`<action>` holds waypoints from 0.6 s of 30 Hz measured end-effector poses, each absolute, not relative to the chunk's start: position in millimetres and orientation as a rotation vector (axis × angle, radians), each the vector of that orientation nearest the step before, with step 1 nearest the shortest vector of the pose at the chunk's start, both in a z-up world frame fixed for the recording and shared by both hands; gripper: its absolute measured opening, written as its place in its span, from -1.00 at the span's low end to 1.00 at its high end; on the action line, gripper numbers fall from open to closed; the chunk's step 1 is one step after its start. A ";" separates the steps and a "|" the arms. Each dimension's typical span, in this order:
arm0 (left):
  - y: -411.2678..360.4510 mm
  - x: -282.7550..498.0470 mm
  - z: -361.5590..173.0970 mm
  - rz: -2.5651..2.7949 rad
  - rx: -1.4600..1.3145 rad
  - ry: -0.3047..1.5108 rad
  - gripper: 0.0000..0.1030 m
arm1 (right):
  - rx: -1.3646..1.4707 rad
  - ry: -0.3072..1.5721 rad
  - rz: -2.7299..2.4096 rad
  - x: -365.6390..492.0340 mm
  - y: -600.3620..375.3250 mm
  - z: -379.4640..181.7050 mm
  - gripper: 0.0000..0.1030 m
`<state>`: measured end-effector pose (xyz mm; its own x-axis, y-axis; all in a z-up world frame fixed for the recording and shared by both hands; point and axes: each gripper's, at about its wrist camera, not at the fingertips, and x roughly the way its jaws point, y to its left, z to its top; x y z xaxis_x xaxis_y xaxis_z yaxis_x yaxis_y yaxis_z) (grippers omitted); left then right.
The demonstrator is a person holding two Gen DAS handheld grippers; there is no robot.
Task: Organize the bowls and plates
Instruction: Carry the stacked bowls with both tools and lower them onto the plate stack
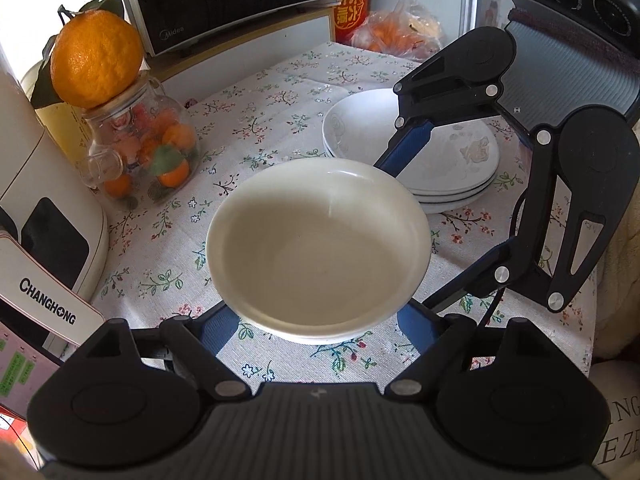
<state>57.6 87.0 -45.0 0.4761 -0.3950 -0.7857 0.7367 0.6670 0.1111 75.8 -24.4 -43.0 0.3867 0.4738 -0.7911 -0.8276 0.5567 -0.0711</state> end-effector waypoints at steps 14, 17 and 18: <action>56.8 59.4 -31.9 -0.767 0.511 0.756 0.65 | -0.498 0.730 0.833 62.5 -57.1 -15.2 0.57; 48.3 59.4 -28.5 -0.779 0.513 0.743 0.65 | -0.488 0.721 0.818 61.7 -68.2 -10.0 0.57; 45.1 60.2 -27.9 -0.784 0.514 0.740 0.64 | -0.485 0.719 0.812 61.2 -72.0 -8.5 0.57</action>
<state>60.2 45.1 -27.9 0.4849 -0.4419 -0.7547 0.7789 0.6106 0.1429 61.2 -72.0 -8.5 0.4778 0.4795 -0.7361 -0.7891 0.6025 -0.1197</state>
